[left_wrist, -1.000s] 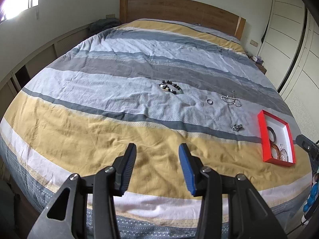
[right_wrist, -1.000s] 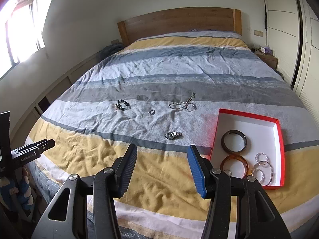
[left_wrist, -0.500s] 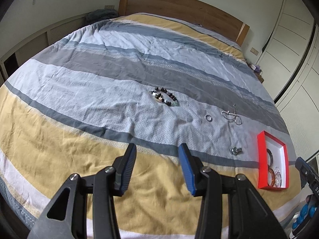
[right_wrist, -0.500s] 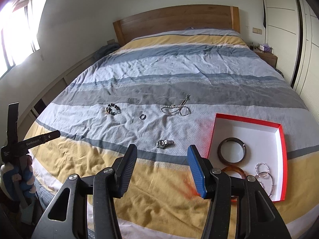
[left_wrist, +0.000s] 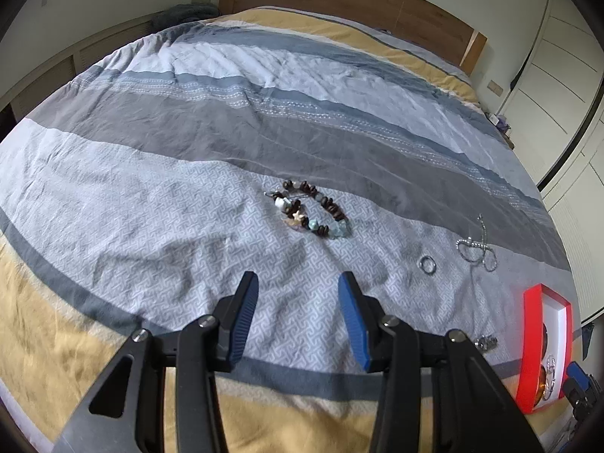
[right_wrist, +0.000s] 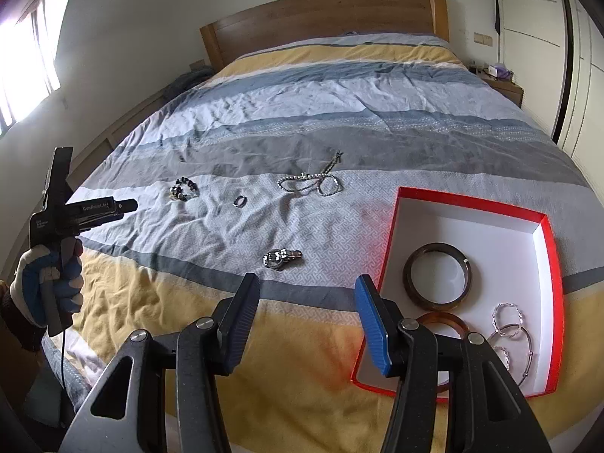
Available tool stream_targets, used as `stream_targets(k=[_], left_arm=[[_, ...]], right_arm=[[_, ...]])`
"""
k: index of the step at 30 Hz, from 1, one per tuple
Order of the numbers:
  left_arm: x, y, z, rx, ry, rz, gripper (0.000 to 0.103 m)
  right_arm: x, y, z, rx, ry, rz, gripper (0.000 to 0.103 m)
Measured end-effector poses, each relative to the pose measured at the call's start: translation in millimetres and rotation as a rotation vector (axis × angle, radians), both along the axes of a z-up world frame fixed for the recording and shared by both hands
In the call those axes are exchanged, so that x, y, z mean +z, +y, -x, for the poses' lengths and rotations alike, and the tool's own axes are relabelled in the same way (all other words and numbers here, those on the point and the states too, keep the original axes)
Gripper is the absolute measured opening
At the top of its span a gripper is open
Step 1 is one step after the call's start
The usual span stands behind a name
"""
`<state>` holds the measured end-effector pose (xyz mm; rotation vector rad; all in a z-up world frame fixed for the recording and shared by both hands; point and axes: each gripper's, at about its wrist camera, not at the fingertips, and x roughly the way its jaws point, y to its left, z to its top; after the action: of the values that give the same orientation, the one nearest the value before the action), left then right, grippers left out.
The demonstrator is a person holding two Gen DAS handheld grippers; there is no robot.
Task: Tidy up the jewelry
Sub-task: 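Grasp the beaded bracelet with the left tool while the right tool grasps the silver watch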
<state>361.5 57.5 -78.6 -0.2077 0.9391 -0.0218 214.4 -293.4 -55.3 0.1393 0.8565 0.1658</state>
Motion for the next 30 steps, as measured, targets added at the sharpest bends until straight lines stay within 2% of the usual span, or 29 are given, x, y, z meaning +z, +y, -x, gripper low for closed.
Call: stream_targets(k=[11,19,22,25,30], left_arm=[[-45,-1,-75,0.039,0.043,-0.024,0.042],[-66,9,-107,0.049,0.065,-0.008,0.042],[-72,6,-113,0.034,0.056,-0.033,0.040],[-74,3,-118,0.026,0.039,-0.049,0.023],[-73,0,-117,0.014,0.009,-0.058,0.016]], right_arm=[[-41,9,-31,0.029,0.062,-0.034,0.052],[-70,28,-62,0.056,0.103,-0.056,0.052],[-75,33,-71,0.067,0.100,-0.060,0.052],[-85,38,-81,0.069,0.121,-0.072,0.052],[-94,50,-90,0.080,0.125,-0.062,0.052]])
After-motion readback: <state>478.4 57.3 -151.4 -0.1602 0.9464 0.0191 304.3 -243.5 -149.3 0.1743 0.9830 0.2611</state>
